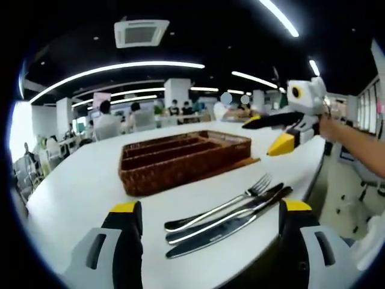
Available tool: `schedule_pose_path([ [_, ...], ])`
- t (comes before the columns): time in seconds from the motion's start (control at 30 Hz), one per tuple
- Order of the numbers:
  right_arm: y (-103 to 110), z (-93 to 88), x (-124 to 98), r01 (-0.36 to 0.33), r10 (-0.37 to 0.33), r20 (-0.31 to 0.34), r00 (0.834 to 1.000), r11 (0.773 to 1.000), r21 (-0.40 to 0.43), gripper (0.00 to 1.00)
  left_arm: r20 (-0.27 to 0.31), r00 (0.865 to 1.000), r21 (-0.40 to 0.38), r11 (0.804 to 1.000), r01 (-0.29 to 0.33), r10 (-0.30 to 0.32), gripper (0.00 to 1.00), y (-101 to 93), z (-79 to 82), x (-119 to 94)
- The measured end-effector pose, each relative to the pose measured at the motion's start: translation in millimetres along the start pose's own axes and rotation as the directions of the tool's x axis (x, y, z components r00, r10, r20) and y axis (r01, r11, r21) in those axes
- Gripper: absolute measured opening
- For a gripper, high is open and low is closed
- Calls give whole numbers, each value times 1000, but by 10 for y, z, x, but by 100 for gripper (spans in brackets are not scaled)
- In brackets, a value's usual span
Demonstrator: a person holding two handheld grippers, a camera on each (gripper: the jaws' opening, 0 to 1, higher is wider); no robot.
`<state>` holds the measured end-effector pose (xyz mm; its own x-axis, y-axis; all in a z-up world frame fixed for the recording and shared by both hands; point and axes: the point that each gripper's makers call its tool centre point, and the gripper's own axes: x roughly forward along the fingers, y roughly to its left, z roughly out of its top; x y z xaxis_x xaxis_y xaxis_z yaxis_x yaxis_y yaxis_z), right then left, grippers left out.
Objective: Arrange the knives, forks, and spoons in their matching storage slots by inserting each utensil handle-first until every utensil is classified and aligned in the correct compartment
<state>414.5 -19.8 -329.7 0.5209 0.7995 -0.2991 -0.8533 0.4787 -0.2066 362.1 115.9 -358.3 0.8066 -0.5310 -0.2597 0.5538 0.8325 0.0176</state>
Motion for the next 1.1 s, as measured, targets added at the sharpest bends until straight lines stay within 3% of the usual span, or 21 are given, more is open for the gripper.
schedule_pose_path([
  [1.1,210,-362,-226,45,-49,31,998,992,121,78,-59,995,29,997,78,-76,94,-103,-118,248],
])
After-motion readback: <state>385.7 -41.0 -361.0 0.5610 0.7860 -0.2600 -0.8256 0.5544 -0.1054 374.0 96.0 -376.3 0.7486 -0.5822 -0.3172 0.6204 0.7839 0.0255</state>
